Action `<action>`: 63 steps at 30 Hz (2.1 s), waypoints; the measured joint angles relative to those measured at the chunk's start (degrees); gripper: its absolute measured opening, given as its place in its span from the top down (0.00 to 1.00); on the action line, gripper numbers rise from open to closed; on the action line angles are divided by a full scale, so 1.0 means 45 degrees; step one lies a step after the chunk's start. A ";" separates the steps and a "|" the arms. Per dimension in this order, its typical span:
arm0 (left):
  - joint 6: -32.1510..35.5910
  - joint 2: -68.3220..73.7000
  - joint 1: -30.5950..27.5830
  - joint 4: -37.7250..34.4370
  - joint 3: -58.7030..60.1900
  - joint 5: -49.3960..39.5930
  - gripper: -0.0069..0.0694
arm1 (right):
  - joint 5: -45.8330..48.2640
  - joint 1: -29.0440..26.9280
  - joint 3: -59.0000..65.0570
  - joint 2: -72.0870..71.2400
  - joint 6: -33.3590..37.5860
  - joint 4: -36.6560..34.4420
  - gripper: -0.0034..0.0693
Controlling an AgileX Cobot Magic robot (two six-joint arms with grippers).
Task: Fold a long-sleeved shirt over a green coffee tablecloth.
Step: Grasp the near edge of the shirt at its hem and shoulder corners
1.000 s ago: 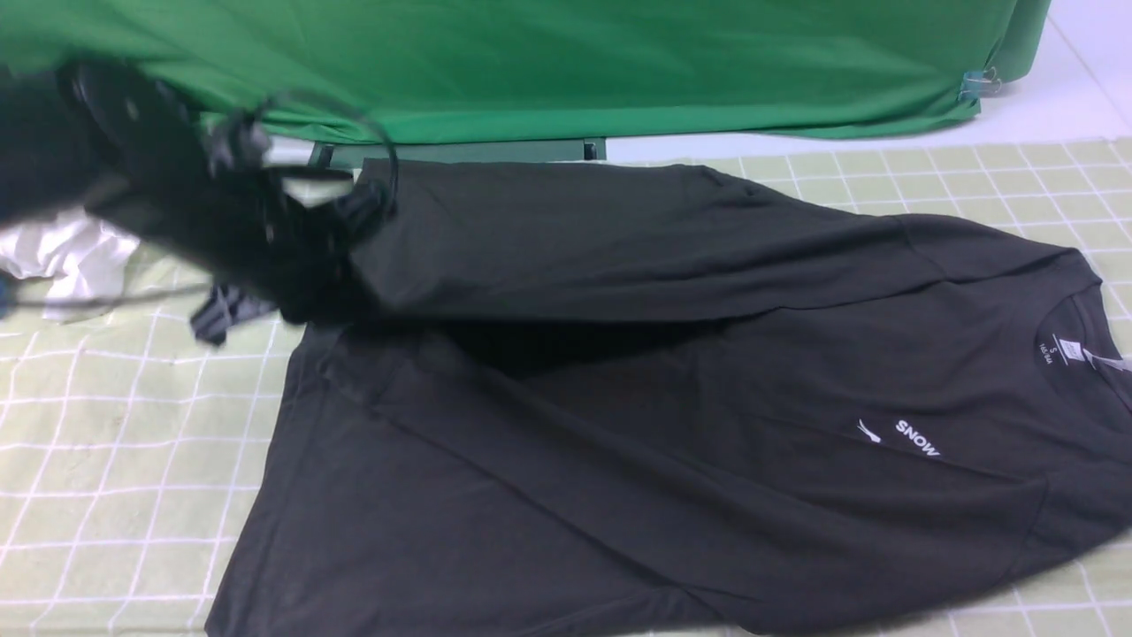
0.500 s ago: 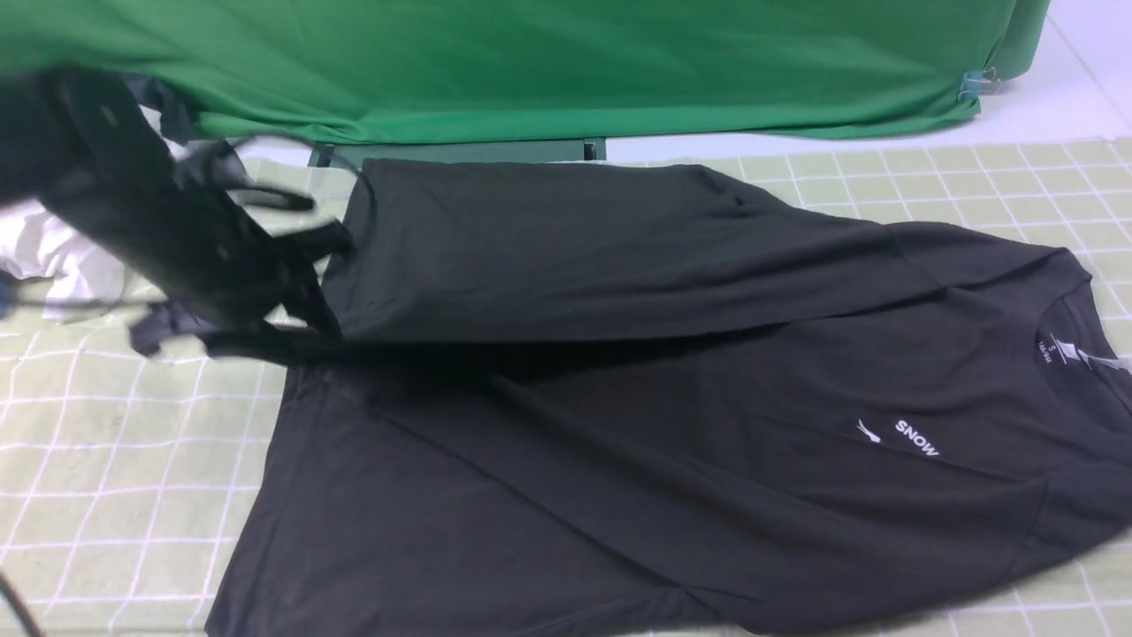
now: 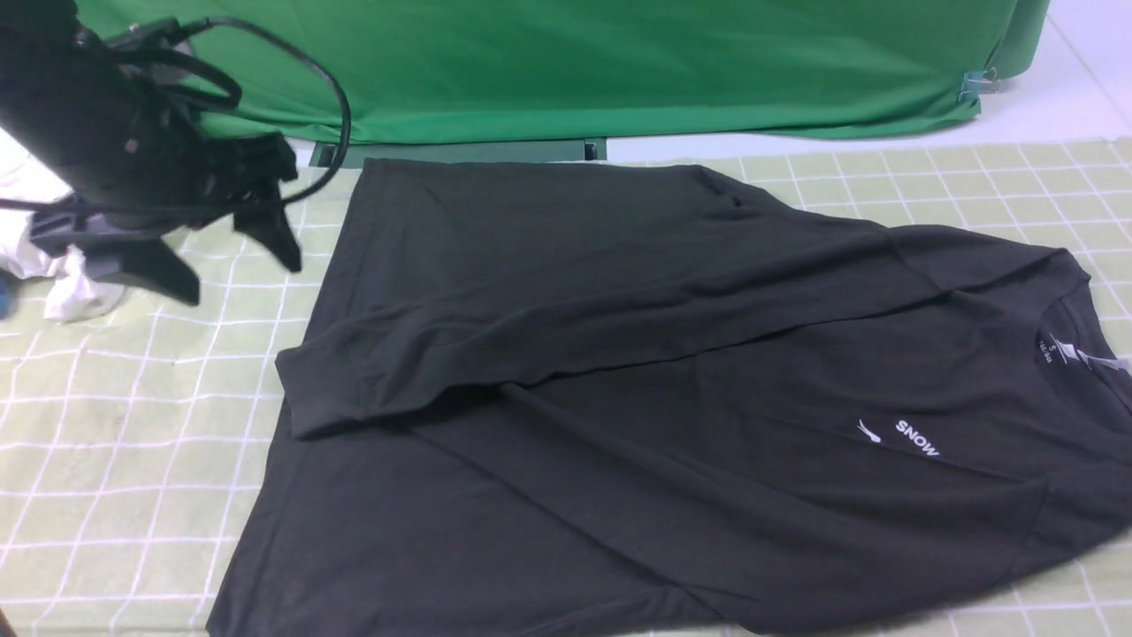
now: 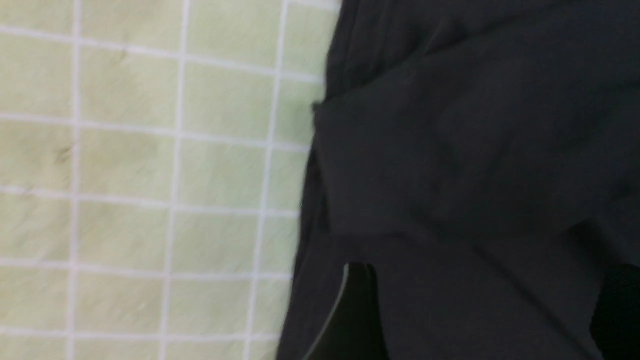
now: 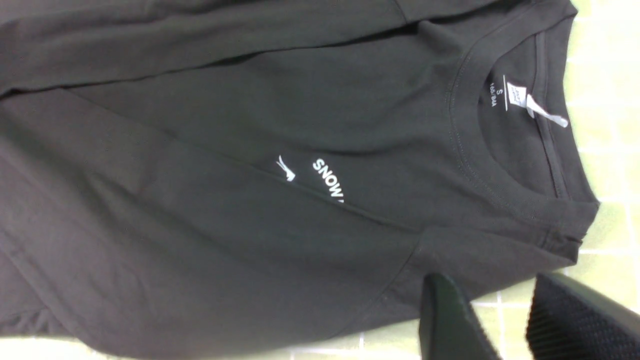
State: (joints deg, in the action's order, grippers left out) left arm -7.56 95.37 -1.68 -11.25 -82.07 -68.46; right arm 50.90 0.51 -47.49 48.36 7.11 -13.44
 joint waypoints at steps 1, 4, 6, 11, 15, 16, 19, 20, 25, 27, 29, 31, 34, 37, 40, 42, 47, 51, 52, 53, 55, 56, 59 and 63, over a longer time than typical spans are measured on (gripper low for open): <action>0.0103 -0.0103 0.0000 0.0087 0.0177 -0.0060 0.17 | 0.0095 0.0000 0.0000 0.0000 0.0086 0.0000 0.62; 0.0162 -0.0384 0.0000 0.0027 0.1181 -0.0139 0.20 | 0.0395 0.0000 0.0000 0.0000 0.0161 0.0000 0.62; 0.0258 -0.0524 0.0136 -0.0063 0.2062 -0.0149 0.22 | 0.0525 0.0000 0.0000 0.0000 0.0170 -0.0011 0.62; 0.0478 -0.0608 0.0798 0.0165 0.5496 0.0520 0.29 | 0.0570 0.0000 0.0000 0.0000 0.0185 -0.0024 0.62; 0.0478 -0.0608 0.1000 0.0192 0.6918 0.1911 0.32 | 0.0570 0.0000 0.0000 0.0000 0.0185 -0.0024 0.62; 0.0478 -0.0608 0.1000 0.0261 0.7231 0.2143 0.32 | 0.0570 0.0000 0.0000 0.0000 0.0185 -0.0024 0.62; 0.0338 -0.0608 0.1000 0.0870 0.7705 0.2563 0.34 | 0.0570 0.0000 0.0000 0.0000 0.0185 -0.0024 0.62; 0.0248 -0.0608 0.1000 0.0990 0.7774 0.2594 0.34 | 0.0570 0.0000 0.0000 0.0000 0.0190 -0.0024 0.62; 0.0528 -0.0608 0.1000 0.0251 0.8028 0.2863 0.34 | 0.0558 0.0000 0.0000 0.0000 0.0190 -0.0024 0.62; 0.1150 -0.0596 0.1000 -0.0319 0.8076 0.2989 0.34 | 0.0558 0.0000 0.0000 0.0000 0.0190 -0.0024 0.62; 0.1473 -0.0495 0.1000 -0.0708 0.8134 0.2991 0.34 | 0.0558 0.0000 0.0000 0.0000 0.0190 -0.0024 0.62; 0.1536 -0.0400 0.1000 -0.0796 0.8208 0.2991 0.34 | 0.0558 0.0000 0.0000 0.0000 0.0190 -0.0024 0.62; 0.1519 -0.0245 0.1000 -0.0443 0.8269 0.2886 0.34 | 0.0558 0.0000 0.0000 0.0000 0.0190 -0.0024 0.62; 0.1287 -0.0232 0.1011 -0.0193 0.8269 0.2788 0.34 | 0.0558 0.0000 0.0000 0.0000 0.0190 -0.0024 0.62; 0.1164 -0.0232 0.1011 -0.0122 0.8269 0.2729 0.34 | 0.0558 0.0000 0.0000 0.0000 0.0190 -0.0036 0.62; 0.1149 -0.0219 0.1011 0.0085 0.8269 0.2516 0.34 | 0.0558 0.0000 0.0000 0.0000 0.0190 -0.0036 0.62; 0.0787 -0.0214 0.1011 0.1039 0.7777 0.1321 0.34 | 0.0558 0.0000 0.0000 0.0000 0.0190 -0.0036 0.62; 0.0067 -0.0214 0.1011 0.0840 0.7629 0.1417 0.34 | 0.0558 0.0000 0.0000 0.0000 0.0190 -0.0036 0.62; 0.0067 -0.0214 0.1011 0.0554 0.7739 0.1699 0.34 | 0.0558 0.0000 0.0000 0.0000 0.0190 -0.0036 0.62; 0.0067 -0.0214 0.1011 0.0554 0.7739 0.1699 0.34 | 0.0558 0.0000 0.0000 0.0000 0.0190 -0.0036 0.62; 0.0093 -0.0214 0.1011 0.0087 0.8087 0.2301 0.34 | 0.0558 0.0000 0.0000 0.0000 0.0190 -0.0036 0.62; 0.0093 -0.0204 0.1011 0.0021 0.8223 0.2551 0.34 | 0.0558 0.0000 0.0000 0.0000 0.0190 -0.0036 0.62; 0.0093 -0.0217 0.1011 -0.0023 0.8381 0.2744 0.34 | 0.0558 0.0000 0.0000 0.0000 0.0190 -0.0036 0.62; 0.0093 -0.0217 0.1011 -0.0037 0.8381 0.2756 0.35 | 0.0558 0.0000 0.0000 0.0000 0.0190 -0.0036 0.62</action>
State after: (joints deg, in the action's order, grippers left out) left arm -7.14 94.39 2.87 -11.41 -44.36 -56.06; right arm 53.41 0.51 -47.49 48.36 7.96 -13.61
